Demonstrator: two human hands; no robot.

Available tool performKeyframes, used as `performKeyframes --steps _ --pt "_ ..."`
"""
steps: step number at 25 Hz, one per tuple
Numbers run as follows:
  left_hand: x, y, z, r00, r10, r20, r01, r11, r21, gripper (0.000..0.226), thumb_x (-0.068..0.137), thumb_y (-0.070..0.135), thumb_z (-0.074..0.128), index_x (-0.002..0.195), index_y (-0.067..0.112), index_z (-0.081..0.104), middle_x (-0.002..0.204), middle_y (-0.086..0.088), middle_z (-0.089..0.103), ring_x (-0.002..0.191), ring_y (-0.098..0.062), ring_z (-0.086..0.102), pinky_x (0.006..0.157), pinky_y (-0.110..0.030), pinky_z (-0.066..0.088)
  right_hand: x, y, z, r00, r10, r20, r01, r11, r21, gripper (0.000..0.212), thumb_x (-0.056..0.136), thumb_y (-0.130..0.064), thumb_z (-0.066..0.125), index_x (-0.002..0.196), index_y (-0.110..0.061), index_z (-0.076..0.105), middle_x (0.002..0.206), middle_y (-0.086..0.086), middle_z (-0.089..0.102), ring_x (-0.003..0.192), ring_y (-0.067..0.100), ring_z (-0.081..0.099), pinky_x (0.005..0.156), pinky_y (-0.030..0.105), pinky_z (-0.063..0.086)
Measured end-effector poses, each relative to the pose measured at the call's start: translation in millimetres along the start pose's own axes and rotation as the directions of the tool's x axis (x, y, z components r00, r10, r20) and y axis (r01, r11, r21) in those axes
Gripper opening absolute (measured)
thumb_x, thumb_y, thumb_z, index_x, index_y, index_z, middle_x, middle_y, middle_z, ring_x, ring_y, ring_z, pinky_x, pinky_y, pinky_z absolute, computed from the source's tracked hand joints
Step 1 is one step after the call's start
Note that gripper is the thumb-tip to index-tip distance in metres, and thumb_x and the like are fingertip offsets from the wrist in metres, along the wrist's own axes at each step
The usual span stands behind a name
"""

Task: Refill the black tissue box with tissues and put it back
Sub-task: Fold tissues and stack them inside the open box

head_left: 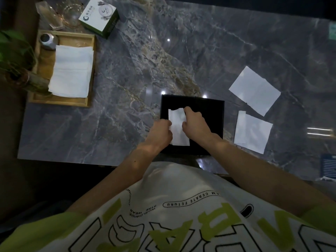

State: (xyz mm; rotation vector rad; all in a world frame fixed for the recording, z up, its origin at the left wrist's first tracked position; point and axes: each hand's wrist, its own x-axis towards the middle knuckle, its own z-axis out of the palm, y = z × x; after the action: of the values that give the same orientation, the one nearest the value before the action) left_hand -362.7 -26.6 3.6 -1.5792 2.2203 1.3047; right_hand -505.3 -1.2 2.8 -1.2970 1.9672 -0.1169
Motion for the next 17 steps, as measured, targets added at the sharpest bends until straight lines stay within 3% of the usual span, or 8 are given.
performKeyframes --steps 3,8,10,13,17 --pt "6 3 -1 0.998 -0.016 0.067 0.013 0.999 0.050 0.025 0.085 -0.006 0.046 0.065 0.007 0.043 0.079 -0.018 0.052 0.078 -0.031 0.056 0.067 -0.036 0.042 7 -2 0 0.997 -0.026 0.068 0.034 0.992 -0.124 0.045 0.088 0.006 0.047 0.131 -0.003 0.040 0.087 0.014 0.056 0.058 0.019 0.048 0.043 0.028 0.029" --pt "19 6 4 0.986 -0.045 0.158 0.020 0.987 0.158 0.006 0.086 -0.003 0.052 0.085 0.000 0.057 0.107 -0.023 0.054 0.094 -0.036 0.057 0.072 -0.033 0.041 16 -3 2 0.991 -0.069 0.116 0.101 0.948 -0.301 0.070 0.085 0.007 0.055 0.146 0.000 0.023 0.094 0.020 0.062 0.063 0.023 0.051 0.045 0.029 0.033" --pt "23 4 8 0.982 -0.048 0.185 0.012 0.981 0.191 0.010 0.087 0.000 0.054 0.095 -0.003 0.059 0.112 -0.023 0.053 0.096 -0.035 0.056 0.076 -0.034 0.042 19 -2 4 0.986 -0.096 0.136 0.138 0.928 -0.346 0.075 0.085 0.006 0.055 0.150 0.000 0.018 0.095 0.021 0.063 0.065 0.024 0.053 0.051 0.032 0.038" --pt "25 2 11 0.977 -0.055 0.207 0.008 0.975 0.222 0.013 0.088 0.001 0.053 0.099 -0.002 0.058 0.115 -0.024 0.052 0.096 -0.036 0.056 0.074 -0.032 0.038 25 -1 4 0.979 -0.106 0.177 0.167 0.911 -0.377 0.073 0.084 0.006 0.055 0.149 0.000 0.021 0.101 0.023 0.063 0.079 0.033 0.063 0.057 0.032 0.040" --pt "31 1 11 0.969 -0.075 0.237 0.013 0.968 0.251 0.020 0.090 0.006 0.054 0.105 -0.006 0.058 0.117 -0.028 0.054 0.100 -0.040 0.057 0.078 -0.037 0.042 28 -8 -1 0.952 -0.090 0.293 0.190 0.923 -0.333 0.062 0.088 0.001 0.054 0.144 0.001 0.028 0.121 0.026 0.056 0.101 0.039 0.061 0.066 0.034 0.041"
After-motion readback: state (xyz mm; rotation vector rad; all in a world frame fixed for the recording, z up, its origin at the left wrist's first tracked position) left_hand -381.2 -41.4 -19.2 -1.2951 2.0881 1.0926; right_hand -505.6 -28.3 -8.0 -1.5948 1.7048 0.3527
